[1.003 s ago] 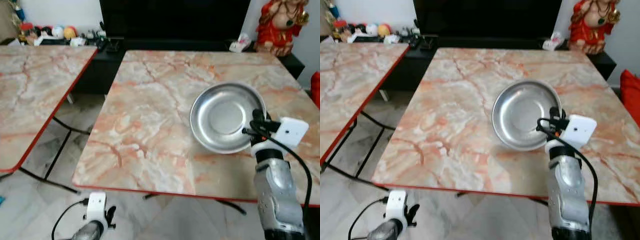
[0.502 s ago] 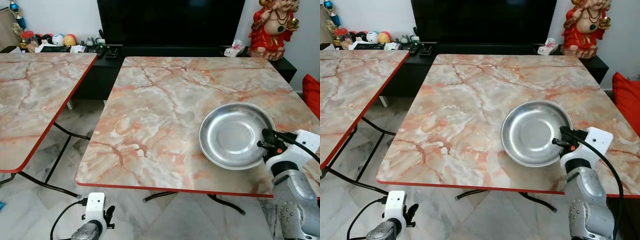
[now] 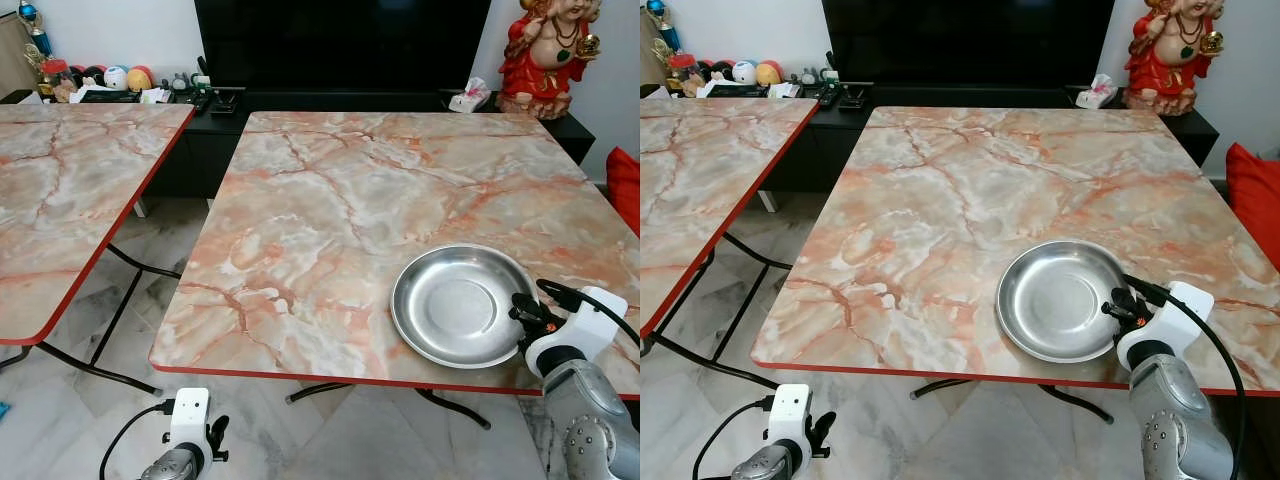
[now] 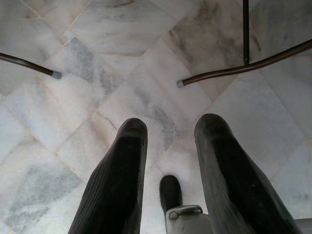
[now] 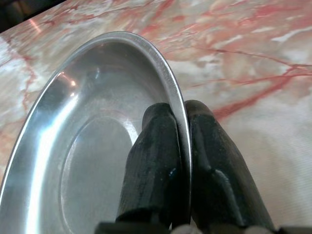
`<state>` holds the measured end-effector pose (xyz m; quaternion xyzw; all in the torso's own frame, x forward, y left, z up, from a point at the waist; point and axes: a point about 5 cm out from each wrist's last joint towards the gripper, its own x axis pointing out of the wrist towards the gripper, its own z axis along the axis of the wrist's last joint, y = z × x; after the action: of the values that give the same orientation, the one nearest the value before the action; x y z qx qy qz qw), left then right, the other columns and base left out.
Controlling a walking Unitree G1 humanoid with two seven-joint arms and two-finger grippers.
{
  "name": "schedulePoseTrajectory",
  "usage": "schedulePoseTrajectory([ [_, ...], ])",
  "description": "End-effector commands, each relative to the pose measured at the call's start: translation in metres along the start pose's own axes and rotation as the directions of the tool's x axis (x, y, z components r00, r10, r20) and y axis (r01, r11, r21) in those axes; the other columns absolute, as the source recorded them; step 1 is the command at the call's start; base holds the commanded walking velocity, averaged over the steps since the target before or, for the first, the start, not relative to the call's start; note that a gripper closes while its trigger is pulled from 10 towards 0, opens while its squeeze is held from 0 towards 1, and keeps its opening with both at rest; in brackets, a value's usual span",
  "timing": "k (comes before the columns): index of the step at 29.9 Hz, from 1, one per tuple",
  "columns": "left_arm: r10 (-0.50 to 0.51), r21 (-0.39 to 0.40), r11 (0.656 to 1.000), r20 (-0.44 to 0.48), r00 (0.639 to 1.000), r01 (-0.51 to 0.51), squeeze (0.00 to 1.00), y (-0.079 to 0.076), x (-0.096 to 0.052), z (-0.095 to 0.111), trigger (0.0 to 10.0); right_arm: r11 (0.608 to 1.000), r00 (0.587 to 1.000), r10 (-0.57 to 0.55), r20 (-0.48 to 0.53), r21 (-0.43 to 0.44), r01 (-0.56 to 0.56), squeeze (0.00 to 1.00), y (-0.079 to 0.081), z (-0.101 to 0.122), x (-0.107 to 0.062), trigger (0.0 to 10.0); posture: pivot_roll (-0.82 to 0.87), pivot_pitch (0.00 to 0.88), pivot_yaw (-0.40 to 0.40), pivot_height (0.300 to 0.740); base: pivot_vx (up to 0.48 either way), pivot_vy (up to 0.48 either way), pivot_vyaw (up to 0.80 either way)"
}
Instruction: Setting the table
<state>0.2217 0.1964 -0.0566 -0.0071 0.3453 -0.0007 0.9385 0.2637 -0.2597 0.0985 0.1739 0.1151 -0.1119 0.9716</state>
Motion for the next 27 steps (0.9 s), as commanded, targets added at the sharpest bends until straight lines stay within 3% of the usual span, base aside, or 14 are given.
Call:
schedulePoseTrajectory([
  [1,0.004,0.001,1.0,-0.024,1.0,-0.004,0.0,0.0021,-0.0016,-0.0053,10.0,0.999,0.999,-0.038,0.017,-0.008,0.038,0.0,-0.0062,0.0034,0.0013,10.0,-0.02,0.014,0.012,0.736,0.0,0.0,0.0],
  [5,0.006,0.0,1.0,-0.024,1.0,-0.006,0.0,0.0029,-0.0018,-0.0054,10.0,0.999,0.999,-0.044,0.017,0.002,0.044,0.0,-0.0068,0.0026,0.0033,10.0,-0.02,0.015,0.012,0.736,0.0,0.0,0.0],
  [6,0.007,0.0,1.0,-0.024,1.0,-0.007,0.0,0.0031,-0.0018,-0.0054,10.0,0.999,0.999,-0.043,0.016,0.003,0.043,0.63,-0.0067,0.0023,0.0036,10.0,-0.02,0.015,0.012,0.736,0.0,0.0,0.0],
  [7,0.007,0.0,1.0,-0.024,1.0,-0.007,0.0,0.0033,-0.0019,-0.0055,10.0,0.999,0.999,-0.043,0.014,0.001,0.043,0.83,-0.0058,0.0013,0.0043,10.0,-0.02,0.015,0.012,0.736,0.0,0.0,0.0],
  [16,0.006,-0.001,1.0,-0.022,1.0,-0.006,0.0,0.0031,-0.0019,-0.0054,10.0,0.999,0.999,-0.047,0.002,-0.007,0.047,0.78,-0.0038,-0.0037,0.007,10.0,-0.02,0.016,0.013,0.736,0.0,0.0,0.0],
  [17,0.005,-0.001,1.0,-0.022,1.0,-0.005,0.0,0.0029,-0.0019,-0.0054,10.0,0.999,0.999,-0.048,0.001,-0.008,0.048,0.15,-0.004,-0.0043,0.0075,10.0,-0.02,0.016,0.012,0.736,0.0,0.0,0.0],
  [18,0.005,-0.001,1.0,-0.021,1.0,-0.005,0.0,0.0028,-0.0019,-0.0054,10.0,0.999,0.999,-0.052,-0.003,-0.011,0.052,0.0,-0.0043,-0.0052,0.0079,10.0,-0.01,0.016,0.012,0.736,0.0,0.0,0.0],
  [23,0.006,0.0,1.0,-0.02,1.0,-0.006,0.0,0.003,-0.0019,-0.0053,10.0,0.998,0.998,-0.057,-0.003,-0.014,0.057,0.0,-0.0038,-0.0065,0.0085,10.0,-0.01,0.017,0.012,0.736,0.0,0.0,0.0],
  [27,0.006,-0.002,1.0,-0.016,1.0,-0.006,0.0,0.0034,-0.002,-0.0049,10.0,0.993,0.994,-0.066,0.091,-0.088,0.074,0.0,-0.002,0.0026,0.0058,10.0,-0.01,0.016,0.013,0.736,0.0,0.0,0.0],
])
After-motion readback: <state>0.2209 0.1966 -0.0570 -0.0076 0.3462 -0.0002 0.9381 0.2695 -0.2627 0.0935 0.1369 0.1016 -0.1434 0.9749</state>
